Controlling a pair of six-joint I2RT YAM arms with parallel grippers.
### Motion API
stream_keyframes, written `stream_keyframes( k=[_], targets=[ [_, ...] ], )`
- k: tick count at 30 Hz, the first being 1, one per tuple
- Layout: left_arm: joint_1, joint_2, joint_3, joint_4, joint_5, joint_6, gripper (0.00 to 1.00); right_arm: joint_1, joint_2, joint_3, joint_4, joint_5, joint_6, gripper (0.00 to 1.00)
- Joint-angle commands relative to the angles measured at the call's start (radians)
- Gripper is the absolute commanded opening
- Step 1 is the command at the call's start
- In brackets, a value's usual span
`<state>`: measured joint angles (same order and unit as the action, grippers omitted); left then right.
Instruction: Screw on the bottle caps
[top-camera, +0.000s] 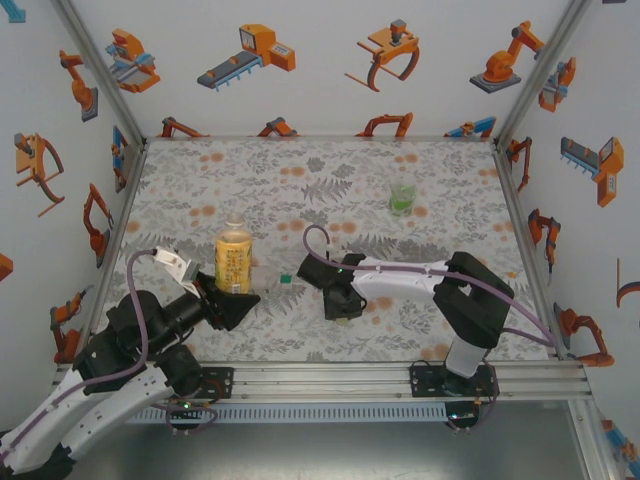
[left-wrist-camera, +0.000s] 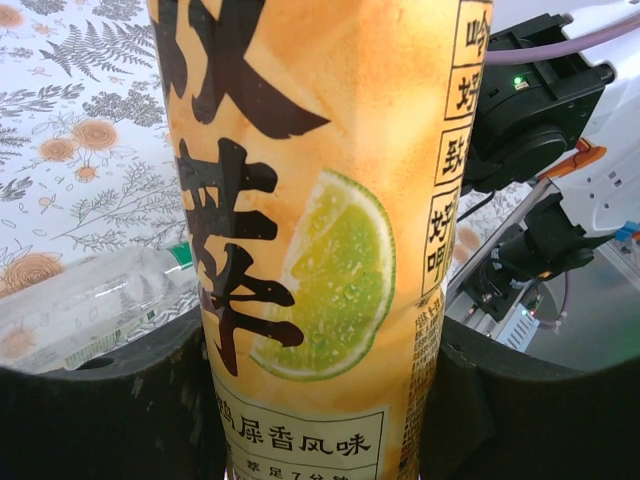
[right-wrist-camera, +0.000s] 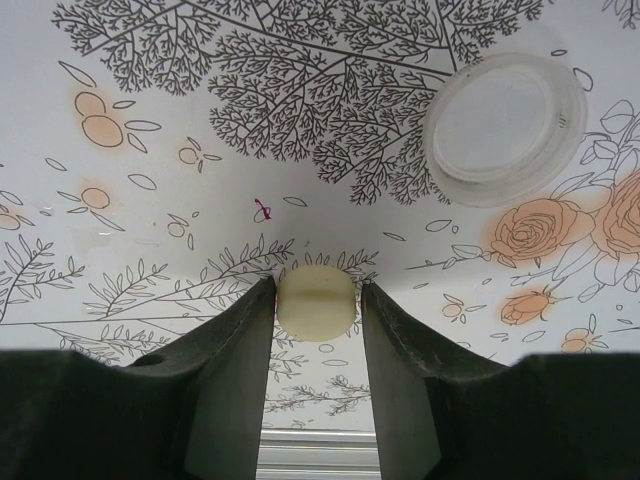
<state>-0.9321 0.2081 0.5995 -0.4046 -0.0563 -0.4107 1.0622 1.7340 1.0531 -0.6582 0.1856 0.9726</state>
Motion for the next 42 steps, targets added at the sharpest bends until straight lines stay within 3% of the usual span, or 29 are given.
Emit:
stream_keyframes(
  k=[1, 13, 21, 29, 34, 42],
  targets=[
    [0.007, 0.007, -0.005, 0.04, -0.002, -0.013, 0.0, 0.009, -0.014, -0.021, -0.026, -0.021, 0.017, 0.41],
    [0.007, 0.014, -0.01, 0.048, -0.003, -0.015, 0.0, 0.009, -0.014, -0.021, -0.019, -0.02, 0.017, 0.37],
    [0.007, 0.029, -0.014, 0.058, 0.013, -0.01, 0.0, 0.01, -0.068, -0.011, -0.035, 0.001, 0.01, 0.29],
    [0.007, 0.12, 0.017, 0.055, 0.148, 0.122, 0.0, 0.005, -0.277, 0.007, -0.04, 0.056, -0.086, 0.23],
    [0.007, 0.191, 0.073, -0.02, 0.225, 0.275, 0.0, 0.006, -0.445, 0.014, 0.017, 0.054, -0.269, 0.2],
    [0.007, 0.296, 0.158, -0.166, 0.389, 0.512, 0.0, 0.008, -0.78, -0.064, 0.235, -0.06, -0.575, 0.09]
  ],
)
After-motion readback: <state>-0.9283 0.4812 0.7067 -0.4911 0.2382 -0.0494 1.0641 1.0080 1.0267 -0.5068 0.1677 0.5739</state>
